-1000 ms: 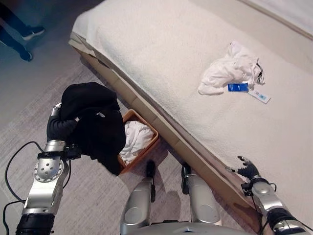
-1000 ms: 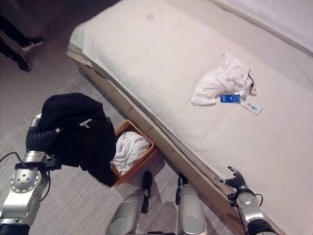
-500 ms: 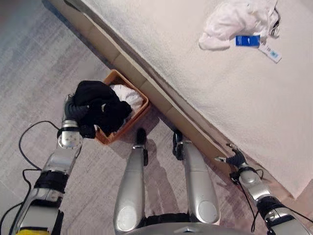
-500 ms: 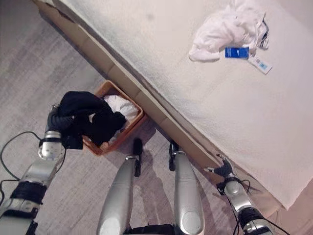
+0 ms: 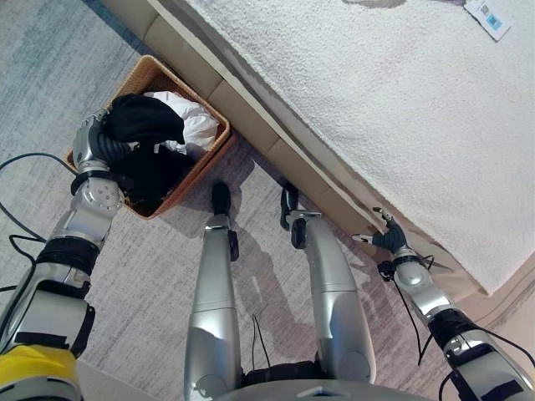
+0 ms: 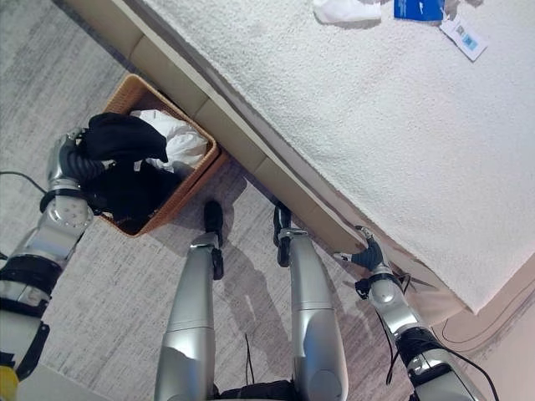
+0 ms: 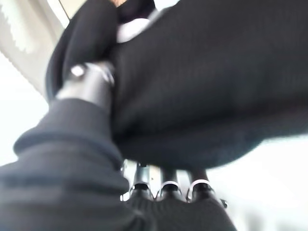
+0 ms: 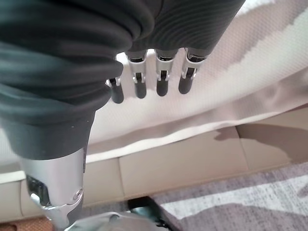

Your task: Pick up clothes into the bucket

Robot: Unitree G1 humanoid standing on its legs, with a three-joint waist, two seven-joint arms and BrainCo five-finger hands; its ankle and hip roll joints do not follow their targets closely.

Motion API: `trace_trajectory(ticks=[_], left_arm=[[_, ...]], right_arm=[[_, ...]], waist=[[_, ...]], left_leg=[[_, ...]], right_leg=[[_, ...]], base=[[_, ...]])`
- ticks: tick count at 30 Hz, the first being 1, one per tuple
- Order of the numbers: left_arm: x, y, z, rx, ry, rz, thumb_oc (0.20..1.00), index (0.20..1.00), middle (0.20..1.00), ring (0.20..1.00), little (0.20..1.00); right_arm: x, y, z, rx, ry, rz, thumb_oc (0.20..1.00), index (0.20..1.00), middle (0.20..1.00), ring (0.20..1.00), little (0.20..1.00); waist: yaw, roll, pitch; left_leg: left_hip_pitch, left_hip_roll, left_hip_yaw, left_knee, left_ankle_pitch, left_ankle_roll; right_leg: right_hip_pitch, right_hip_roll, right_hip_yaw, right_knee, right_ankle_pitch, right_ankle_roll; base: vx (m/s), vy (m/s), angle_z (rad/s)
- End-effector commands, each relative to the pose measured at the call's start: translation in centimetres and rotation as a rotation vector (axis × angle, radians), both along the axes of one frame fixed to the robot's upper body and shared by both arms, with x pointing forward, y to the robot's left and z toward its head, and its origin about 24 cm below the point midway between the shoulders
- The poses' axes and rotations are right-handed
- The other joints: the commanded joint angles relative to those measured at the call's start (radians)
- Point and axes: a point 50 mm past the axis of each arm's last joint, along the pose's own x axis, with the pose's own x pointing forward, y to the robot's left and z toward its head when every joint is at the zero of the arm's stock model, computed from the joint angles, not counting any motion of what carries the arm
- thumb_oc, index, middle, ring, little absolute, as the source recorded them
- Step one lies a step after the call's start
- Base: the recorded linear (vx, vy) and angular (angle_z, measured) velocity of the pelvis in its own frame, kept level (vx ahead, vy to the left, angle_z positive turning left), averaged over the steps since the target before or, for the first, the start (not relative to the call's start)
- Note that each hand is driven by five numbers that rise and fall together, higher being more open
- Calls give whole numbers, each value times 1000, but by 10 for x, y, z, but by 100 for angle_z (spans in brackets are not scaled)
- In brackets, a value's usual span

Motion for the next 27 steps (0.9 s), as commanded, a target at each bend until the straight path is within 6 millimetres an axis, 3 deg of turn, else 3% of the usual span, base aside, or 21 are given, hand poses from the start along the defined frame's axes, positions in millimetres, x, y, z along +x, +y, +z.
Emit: trace_trajectory(ticks=[1,3,4,5,6,10,11,13,14,16,18,19,20,21,23,24,25,27], left_arm=[[-11,14,10,41,-82,78,1000,1000,1000,1000,1000],[-14,14,6,23,-91,84,1000,1000,1000,1000,1000],[-19,22,-9,-22,-56,132,1000,1000,1000,1000,1000],[-19,22,-10,-22,-56,133,1000,1000,1000,1000,1000],[-24,12,-14,-72,-102,104,1000,1000,1000,1000,1000],[-43,7,-63,-306,-71,129,1000,1000,1000,1000,1000],[-52,-5,-88,-395,-38,118,1000,1000,1000,1000,1000],[-53,-5,-89,-396,-36,118,1000,1000,1000,1000,1000],[-64,-17,-114,-485,13,108,1000,1000,1000,1000,1000],[-72,-26,-144,-545,115,129,1000,1000,1000,1000,1000],[-82,-38,-168,-583,200,131,1000,1000,1000,1000,1000],[-82,-38,-168,-583,200,131,1000,1000,1000,1000,1000],[-93,-47,-185,-591,275,117,1000,1000,1000,1000,1000],[-96,-52,-190,-597,294,100,1000,1000,1000,1000,1000],[-102,-62,-200,-593,347,59,1000,1000,1000,1000,1000],[-111,-73,-210,-571,407,14,1000,1000,1000,1000,1000],[-111,-74,-211,-572,407,14,1000,1000,1000,1000,1000],[-123,-81,-222,-569,475,-21,1000,1000,1000,1000,1000]], right_arm=[[9,1,30,57,-175,-20,1000,1000,1000,1000,1000],[12,4,41,73,-222,-9,1000,1000,1000,1000,1000],[16,9,57,112,-302,7,1000,1000,1000,1000,1000],[16,9,57,111,-301,7,1000,1000,1000,1000,1000],[16,11,71,144,-370,15,1000,1000,1000,1000,1000],[17,19,102,239,-526,48,1000,1000,1000,1000,1000],[17,20,126,284,-636,68,1000,1000,1000,1000,1000],[16,20,125,283,-634,68,1000,1000,1000,1000,1000],[17,18,140,332,-704,69,1000,1000,1000,1000,1000],[20,17,159,382,-782,76,1000,1000,1000,1000,1000],[24,13,178,399,-861,56,1000,1000,1000,1000,1000],[24,12,178,398,-861,55,1000,1000,1000,1000,1000],[29,5,200,335,-941,18,1000,1000,1000,1000,1000],[33,-1,216,288,-988,-9,1000,1000,1000,1000,1000],[40,-13,240,217,-1045,-77,1000,1000,1000,1000,1000],[49,-28,261,176,-1081,-167,1000,1000,1000,1000,1000],[49,-28,262,175,-1082,-166,1000,1000,1000,1000,1000],[54,-51,288,47,-1093,-276,1000,1000,1000,1000,1000]], waist=[[12,18,-25],[14,19,-25],[11,20,-25],[11,20,-25],[13,24,-25],[23,35,-25],[31,38,-25],[30,39,-25],[40,44,-25],[48,47,-25],[61,56,-25],[60,57,-25],[77,71,-25],[89,80,-25],[111,92,-25],[138,111,-25],[136,112,-25],[159,128,-25]], left_leg=[[28,-5,31,57,-59,33],[34,-5,32,48,-56,32],[43,-6,33,31,-52,31],[44,-6,33,30,-52,31],[53,-9,31,14,-48,31],[96,-14,27,-50,-28,27],[120,-15,26,-84,-17,23],[123,-15,25,-86,-16,23],[150,-19,21,-123,-2,22],[179,-19,18,-165,15,19],[207,-21,11,-205,32,17],[208,-21,10,-207,33,17],[238,-23,2,-253,53,14],[231,-22,-2,-285,95,14],[260,-25,-14,-327,113,8],[291,-33,-32,-364,129,3],[292,-34,-33,-366,130,3],[320,-41,-52,-394,140,0]], right_leg=[[71,-41,79,-61,36,57],[75,-40,78,-66,37,57],[82,-40,78,-75,38,58],[83,-41,79,-75,38,58],[89,-41,77,-84,38,59],[120,-41,74,-121,42,59],[138,-42,69,-143,46,60],[141,-42,69,-145,46,60],[165,-45,63,-167,52,62],[188,-46,57,-188,56,64],[212,-52,49,-205,58,65],[214,-52,48,-206,59,65],[233,-58,40,-221,61,67],[224,-63,24,-236,92,63],[246,-73,10,-241,88,66],[269,-85,-8,-238,81,68],[270,-85,-10,-239,81,68],[293,-97,-25,-240,74,70]], base=[[0,0,0],[0,0,0],[0,0,0],[0,0,0],[0,0,0],[5,-13,-3],[0,0,0],[2,-7,6],[7,-24,14],[13,-28,10],[13,-20,7],[25,-26,4],[-50,-20,5],[-40,-42,18],[-6,-58,24],[28,-55,20],[28,-63,34],[29,-54,35]])
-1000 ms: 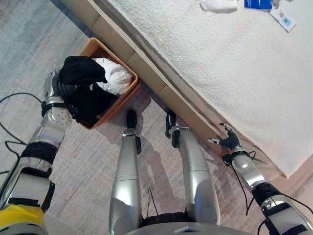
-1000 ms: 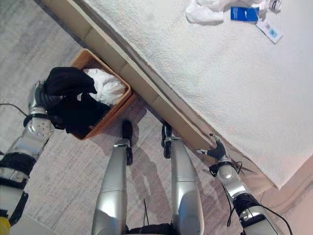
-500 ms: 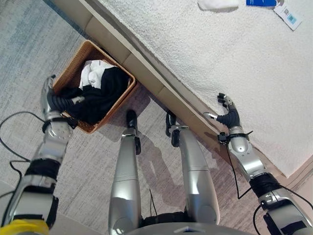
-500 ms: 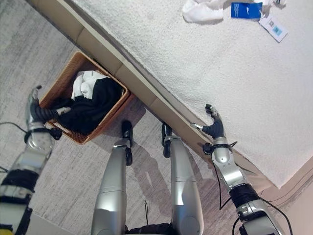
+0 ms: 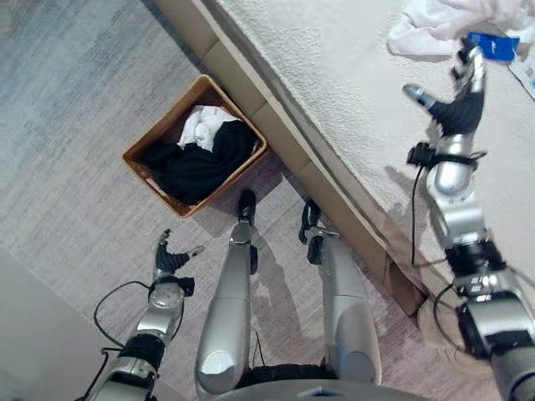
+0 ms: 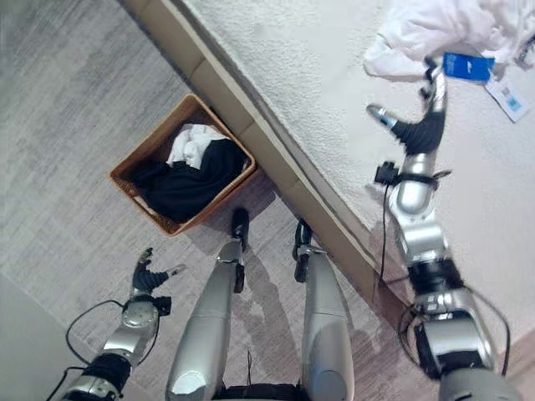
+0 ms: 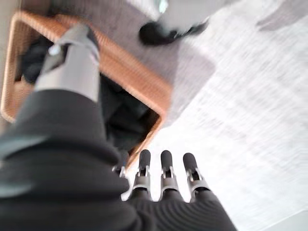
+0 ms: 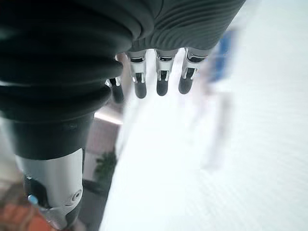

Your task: Pick up clothes into the bucket

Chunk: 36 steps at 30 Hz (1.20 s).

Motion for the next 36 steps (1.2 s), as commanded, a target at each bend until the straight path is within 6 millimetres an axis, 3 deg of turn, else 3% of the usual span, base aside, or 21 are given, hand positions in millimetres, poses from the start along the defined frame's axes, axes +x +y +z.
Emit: trace_trajectory(ticks=[1,3,4,5,6,7,9,13,15,17,21,27,28,29,31,36], left_arm=[[-28,6,-17,20,70,-26,1000,1000,1000,1000,1000],[-41,1,-27,6,116,-46,1000,1000,1000,1000,1000],[-41,1,-27,3,115,-45,1000,1000,1000,1000,1000],[-53,-3,-35,-10,154,-68,1000,1000,1000,1000,1000],[-53,-4,-35,-13,153,-67,1000,1000,1000,1000,1000],[-59,-9,-38,-32,163,-98,1000,1000,1000,1000,1000],[-60,-14,-37,-87,143,-109,1000,1000,1000,1000,1000],[-60,-18,-38,-141,135,-88,1000,1000,1000,1000,1000],[-58,-20,-37,-144,135,-98,1000,1000,1000,1000,1000],[-54,-26,-33,-187,107,-121,1000,1000,1000,1000,1000],[-52,-38,-32,-235,112,-168,1000,1000,1000,1000,1000],[-48,-42,-30,-254,108,-184,1000,1000,1000,1000,1000],[-45,-44,-27,-258,93,-205,1000,1000,1000,1000,1000],[-45,-44,-27,-257,93,-205,1000,1000,1000,1000,1000],[-41,-44,-23,-262,73,-219,1000,1000,1000,1000,1000],[-34,-42,-13,-262,18,-239,1000,1000,1000,1000,1000]], right_arm=[[-12,-31,45,-111,-95,-201,1000,1000,1000,1000,1000],[-9,-51,61,-137,-44,-311,1000,1000,1000,1000,1000],[-9,-50,63,-141,-46,-309,1000,1000,1000,1000,1000],[-10,-66,73,-177,3,-403,1000,1000,1000,1000,1000],[-9,-66,75,-180,1,-401,1000,1000,1000,1000,1000],[-14,-85,81,-206,64,-504,1000,1000,1000,1000,1000],[-25,-112,89,-206,150,-629,1000,1000,1000,1000,1000],[-37,-131,95,-182,206,-703,1000,1000,1000,1000,1000],[-45,-148,90,-214,334,-752,1000,1000,1000,1000,1000],[-60,-163,99,-219,435,-810,1000,1000,1000,1000,1000],[-75,-182,88,-198,568,-852,1000,1000,1000,1000,1000],[-71,-182,80,-250,627,-825,1000,1000,1000,1000,1000],[-64,-177,78,-312,649,-776,799,799,799,799,799],[-64,-177,77,-311,649,-776,429,429,429,429,429],[-59,-173,74,-334,654,-713,200,200,200,200,200],[-44,-156,77,-401,608,-633,200,200,200,200,200]], waist=[[-3,75,-18],[18,89,-18],[14,92,-18],[36,103,-18],[32,106,-18],[46,110,-18],[71,123,-18],[82,133,-18],[91,137,-18],[86,144,-18],[79,156,-18],[75,153,-18],[69,151,-18],[70,150,-18],[67,147,-18],[64,136,-18]], left_leg=[[10,-7,-24,8,-9,6],[32,-14,-39,-12,-3,6],[31,-14,-40,-13,-3,6],[46,-21,-53,-23,1,6],[46,-21,-54,-24,1,6],[72,-27,-70,-28,-25,6],[72,-30,-90,-48,-10,5],[71,-27,-104,-72,4,3],[68,-27,-112,-84,12,0],[60,-28,-116,-99,25,-5],[50,-30,-123,-116,37,-8],[32,-23,-113,-125,40,-8],[23,-22,-111,-125,42,-10],[23,-22,-111,-125,43,-10],[17,-20,-108,-122,41,-12],[3,-16,-94,-115,36,-13]], right_leg=[[59,-46,25,-51,48,83],[73,-55,17,-45,40,83],[73,-56,16,-46,40,83],[80,-67,6,-31,29,81],[79,-67,5,-30,28,81],[98,-76,8,-9,-15,86],[89,-84,-3,2,-22,86],[70,-93,-13,14,-30,89],[52,-99,-17,28,-36,89],[38,-107,-19,47,-49,87],[16,-116,-21,66,-61,83],[-21,-107,-3,68,-54,83],[-35,-104,1,69,-53,84],[-36,-104,2,69,-53,84],[-50,-101,9,75,-51,86],[-83,-89,30,80,-41,92]], base=[[38,-51,28],[32,-31,28],[40,-43,20],[29,-32,16],[129,-103,21],[107,-87,30],[59,-93,36],[9,-45,16],[8,-46,4],[5,-49,7],[13,-44,16],[3,-20,1],[0,0,0],[5,-33,-4],[3,-19,-4],[0,-24,-9]])
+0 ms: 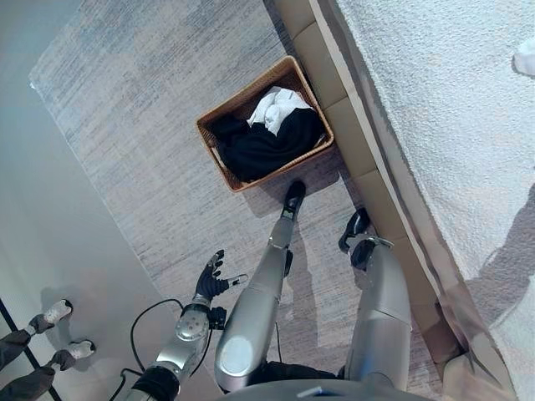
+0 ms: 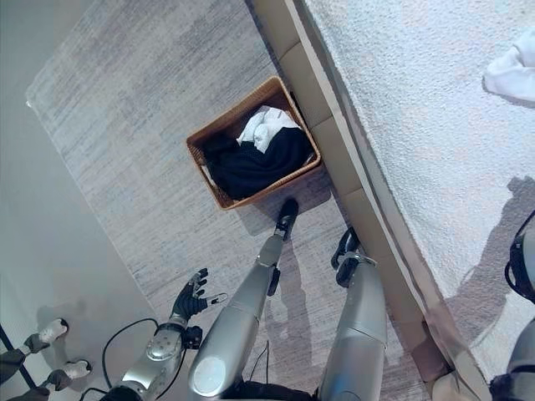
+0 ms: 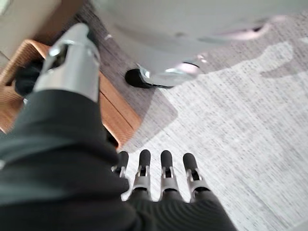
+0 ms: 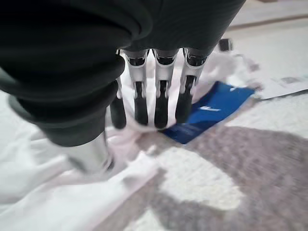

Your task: Pick up clothes into the bucket

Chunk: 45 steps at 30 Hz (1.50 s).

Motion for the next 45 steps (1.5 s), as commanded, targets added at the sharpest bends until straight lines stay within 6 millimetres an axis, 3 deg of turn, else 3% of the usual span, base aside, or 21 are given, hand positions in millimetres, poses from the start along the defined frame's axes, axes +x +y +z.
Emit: trace_trajectory(ticks=[1,13,19,20,21,23,24,29,30,38,45], left_arm=[[-2,16,2,28,-15,21,1000,1000,1000,1000,1000],[5,26,11,65,-73,52,1000,1000,1000,1000,1000],[4,38,9,130,-62,80,1000,1000,1000,1000,1000],[6,40,11,136,-72,84,1000,1000,1000,1000,1000],[3,42,8,146,-55,89,1000,1000,1000,1000,1000],[7,48,10,171,-63,102,1000,1000,1000,1000,1000],[8,50,11,180,-67,107,1000,1000,1000,1000,1000],[11,51,12,188,-79,129,1000,1000,1000,1000,1000],[9,51,11,193,-71,129,1000,1000,1000,1000,1000],[11,31,6,180,-71,91,1000,1000,1000,1000,1000],[18,19,13,176,-113,44,1000,1000,1000,1000,1000]], right_arm=[[-8,-1,18,-117,-15,39,200,200,200,200,200],[17,54,49,-246,-172,263,200,200,200,200,200],[13,75,59,-272,-333,362,200,200,200,200,200],[11,75,62,-275,-358,355,200,200,200,200,200],[11,73,58,-277,-350,349,200,200,200,200,200],[7,71,62,-283,-382,324,956,956,956,956,956],[7,71,63,-296,-397,305,1000,1000,1000,1000,1000],[3,62,69,-294,-435,202,1000,1000,1000,1000,1000],[1,57,68,-290,-436,163,1000,1000,1000,1000,1000],[-12,32,72,-310,-421,-51,1000,1000,1000,1000,1000],[-16,22,72,-309,-367,-109,1000,1000,1000,1000,1000]], waist=[[-23,6,-10],[-53,-35,-10],[-69,-62,-10],[-67,-61,-10],[-71,-68,-10],[-71,-72,-10],[-70,-75,-10],[-61,-69,-10],[-63,-70,-10],[-61,-32,-10],[-57,-13,-10]], left_leg=[[23,53,-5,45,-74,-18],[22,54,2,83,-97,-20],[42,50,4,123,-119,-17],[19,52,2,123,-93,-16],[47,51,5,125,-122,-16],[26,53,6,119,-91,-17],[28,56,8,113,-89,-16],[32,65,13,63,-62,-18],[58,63,14,57,-86,-20],[39,46,15,48,-80,-22],[33,46,-1,23,-71,-26]], right_leg=[[44,16,79,-76,51,109],[58,25,82,-91,63,112],[111,31,75,-122,89,117],[99,32,66,-139,128,112],[132,31,71,-142,99,119],[126,36,59,-176,143,114],[130,38,59,-191,151,116],[137,44,50,-236,168,120],[155,42,58,-226,134,126],[131,22,62,-200,107,120],[103,8,56,-169,86,116]], base=[[-6,-11,-13],[-6,-5,-3],[-29,41,-7],[-24,25,-9],[-35,35,-9],[-74,49,-9],[-109,71,-7],[6,40,-9],[89,-4,-2],[31,18,5],[16,-12,5]])
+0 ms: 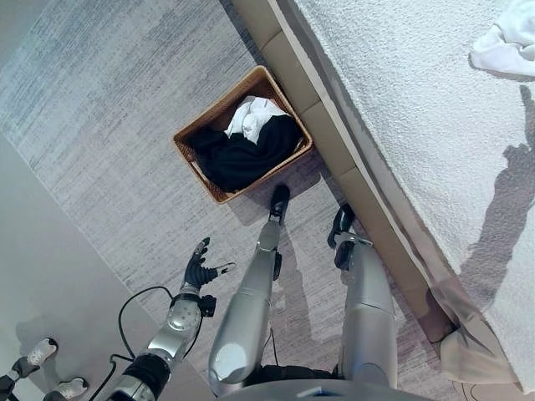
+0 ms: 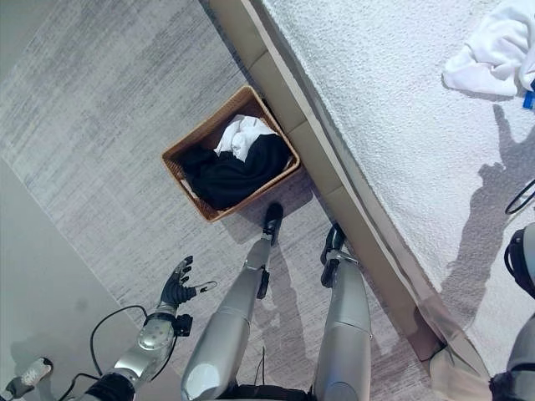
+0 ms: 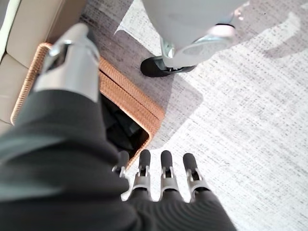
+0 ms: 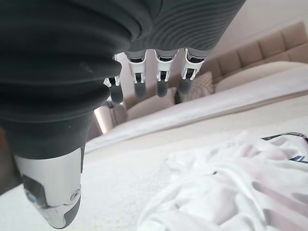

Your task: Pick up clothes into the bucket

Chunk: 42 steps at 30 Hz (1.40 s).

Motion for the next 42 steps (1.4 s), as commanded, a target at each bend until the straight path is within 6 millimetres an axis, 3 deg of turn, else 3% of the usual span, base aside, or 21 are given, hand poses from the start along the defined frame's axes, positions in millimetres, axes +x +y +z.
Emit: trace_trajectory(ticks=[1,12,16,22,23,24,25,42], left_arm=[[3,-4,4,38,-42,-26,1000,1000,1000,1000,1000],[8,-14,12,-1,-75,-60,1000,1000,1000,1000,1000],[5,-15,13,-8,-85,-64,1000,1000,1000,1000,1000],[-1,-6,14,-5,-84,-44,1000,1000,1000,1000,1000],[-3,1,13,1,-76,-21,1000,1000,1000,1000,1000],[-3,1,13,1,-76,-21,1000,1000,1000,1000,1000],[-5,5,12,5,-69,-1,1000,1000,1000,1000,1000],[0,19,18,40,-104,46,1000,1000,1000,1000,1000]], right_arm=[[-20,-11,26,-71,-39,-89,1000,1000,1000,1000,1000],[-20,-17,29,-30,92,-100,1000,1000,1000,1000,1000],[-15,-17,20,-25,139,-99,1000,1000,1000,1000,1000],[-13,-20,10,-19,193,-98,1000,1000,1000,1000,1000],[-10,-18,9,-33,224,-90,529,529,529,529,529],[-10,-18,9,-34,223,-90,479,479,479,479,479],[-7,-14,10,-40,202,-78,200,200,200,200,200],[1,10,21,-114,56,20,200,200,200,200,200]], waist=[[6,27,6],[21,40,6],[25,36,6],[25,29,6],[25,28,6],[25,27,6],[25,23,6],[5,-25,6]], left_leg=[[27,38,-29,11,-78,-35],[-10,41,-53,-10,-67,-35],[-62,26,-54,68,-98,-25],[-208,-13,-46,300,-191,-14],[-258,-17,-34,369,-218,-10],[-261,-17,-33,372,-220,-10],[-285,-14,-27,399,-230,-8],[-281,-1,-2,405,-242,-5]], right_leg=[[40,-19,41,-52,8,76],[-46,-32,43,17,-19,71],[-97,-30,61,61,-22,68],[-183,-34,98,167,-46,58],[-214,-31,109,205,-54,53],[-217,-31,111,208,-55,53],[-229,-27,115,214,-55,53],[-209,-9,117,155,-25,54]], base=[[19,-20,12],[12,-43,7],[1,-9,4],[6,-1,2],[0,0,0],[22,41,-2],[13,23,-6],[-1,25,-6]])
